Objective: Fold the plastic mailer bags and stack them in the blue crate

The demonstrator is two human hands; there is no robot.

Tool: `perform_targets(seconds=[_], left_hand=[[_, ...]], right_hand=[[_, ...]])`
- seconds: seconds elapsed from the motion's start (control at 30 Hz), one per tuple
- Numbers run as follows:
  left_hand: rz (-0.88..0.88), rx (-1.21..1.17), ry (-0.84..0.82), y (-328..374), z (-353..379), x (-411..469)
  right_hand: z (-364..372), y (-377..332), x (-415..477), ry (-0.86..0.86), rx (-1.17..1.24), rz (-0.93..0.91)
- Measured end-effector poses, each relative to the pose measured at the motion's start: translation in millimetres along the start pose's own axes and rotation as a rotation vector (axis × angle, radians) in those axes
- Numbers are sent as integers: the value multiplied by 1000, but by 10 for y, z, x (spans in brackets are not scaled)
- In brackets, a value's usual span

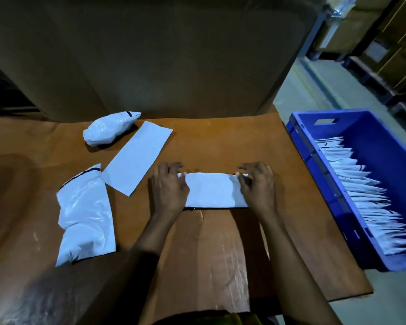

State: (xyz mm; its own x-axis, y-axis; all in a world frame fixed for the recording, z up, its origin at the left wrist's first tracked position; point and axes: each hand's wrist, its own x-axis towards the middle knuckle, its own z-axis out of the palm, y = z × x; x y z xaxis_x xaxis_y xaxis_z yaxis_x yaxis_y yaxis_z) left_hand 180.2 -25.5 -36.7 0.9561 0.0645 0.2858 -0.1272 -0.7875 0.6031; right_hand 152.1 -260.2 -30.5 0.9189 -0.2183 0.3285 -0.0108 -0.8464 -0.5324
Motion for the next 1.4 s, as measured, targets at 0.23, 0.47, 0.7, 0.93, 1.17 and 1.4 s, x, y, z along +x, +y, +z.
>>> perform_targets(seconds=[0.23,0.47,0.7,0.93,1.17,1.4], left_hand=[[399,109,-52,307,112,-492],[359,286,-128,240,293,-705],[326,237,-113,234,266,-687],[384,232,-143,457,165,-516],[372,370,-217,361,308,-515],[308,398,-148,343,157,-478]], right_hand=[[82,-334,-625,55,7,-56],[280,-312,-754,125,-54,-59],[55,-341,-575,43,-65,-91],[220,-343,-753,58,-25,-31],[-9,-168,-304,-171,69,-56],[261,-208,-446,-76,-192,-78]])
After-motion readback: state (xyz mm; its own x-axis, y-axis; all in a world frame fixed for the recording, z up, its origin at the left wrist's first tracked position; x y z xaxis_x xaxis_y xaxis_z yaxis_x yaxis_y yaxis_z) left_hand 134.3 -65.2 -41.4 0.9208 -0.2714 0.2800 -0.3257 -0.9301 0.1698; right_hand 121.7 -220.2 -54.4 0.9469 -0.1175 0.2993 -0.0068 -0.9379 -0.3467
